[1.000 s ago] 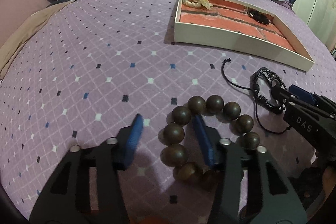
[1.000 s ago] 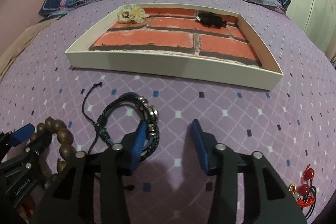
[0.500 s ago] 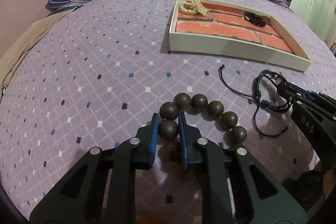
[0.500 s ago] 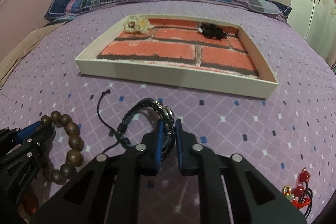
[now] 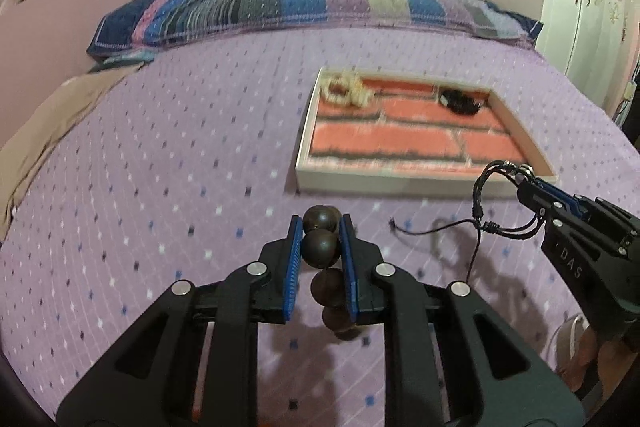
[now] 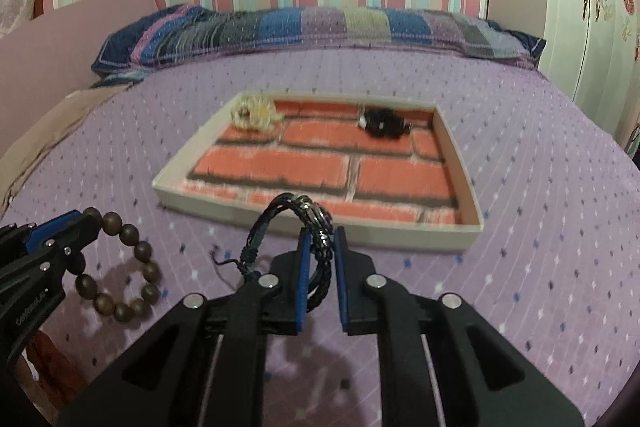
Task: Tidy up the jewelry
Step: 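Lower both bracelets into the tray and open both tools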
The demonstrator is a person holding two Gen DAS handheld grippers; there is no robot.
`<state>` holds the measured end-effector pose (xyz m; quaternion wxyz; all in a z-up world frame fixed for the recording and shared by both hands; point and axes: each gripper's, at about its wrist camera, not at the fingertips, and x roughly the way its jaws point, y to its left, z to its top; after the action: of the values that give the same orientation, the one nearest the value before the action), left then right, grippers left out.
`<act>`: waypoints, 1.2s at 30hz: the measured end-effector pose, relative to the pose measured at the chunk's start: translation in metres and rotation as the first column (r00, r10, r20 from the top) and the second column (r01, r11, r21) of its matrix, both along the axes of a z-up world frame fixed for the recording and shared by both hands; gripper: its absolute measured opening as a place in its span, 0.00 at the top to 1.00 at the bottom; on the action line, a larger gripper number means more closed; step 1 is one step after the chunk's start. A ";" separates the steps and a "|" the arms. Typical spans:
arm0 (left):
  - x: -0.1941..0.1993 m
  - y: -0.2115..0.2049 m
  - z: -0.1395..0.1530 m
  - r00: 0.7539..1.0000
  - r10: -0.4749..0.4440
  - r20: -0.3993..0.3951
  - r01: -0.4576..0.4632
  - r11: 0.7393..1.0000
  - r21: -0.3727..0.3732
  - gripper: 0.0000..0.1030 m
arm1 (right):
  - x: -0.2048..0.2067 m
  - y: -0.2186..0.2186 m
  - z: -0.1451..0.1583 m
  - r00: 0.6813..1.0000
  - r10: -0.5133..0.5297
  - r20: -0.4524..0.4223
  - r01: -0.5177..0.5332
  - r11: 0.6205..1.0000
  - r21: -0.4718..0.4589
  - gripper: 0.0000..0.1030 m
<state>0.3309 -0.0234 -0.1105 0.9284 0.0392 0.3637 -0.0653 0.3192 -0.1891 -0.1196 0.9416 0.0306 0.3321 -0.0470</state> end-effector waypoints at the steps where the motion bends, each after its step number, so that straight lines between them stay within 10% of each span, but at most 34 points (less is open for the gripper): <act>1: 0.003 -0.002 0.005 1.000 -0.002 0.008 0.002 1.000 -0.003 0.83 | 0.002 -0.002 0.004 1.000 0.001 0.010 -0.001 1.000 -0.003 0.89; 19: 0.098 -0.067 0.073 0.987 -0.072 0.142 0.074 0.997 -0.013 0.83 | 0.086 -0.060 0.058 0.990 -0.066 0.124 0.065 0.998 0.008 0.89; 36: 0.231 -0.093 -0.015 0.996 -0.055 -0.070 0.056 0.998 0.011 0.83 | 0.171 -0.108 -0.020 0.987 -0.150 -0.052 0.153 0.986 0.068 0.89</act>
<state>0.5618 -0.1159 -0.1257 0.9127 0.0528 0.3950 -0.0901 0.4899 -0.2972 -0.1392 0.9256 0.0882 0.3521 -0.1073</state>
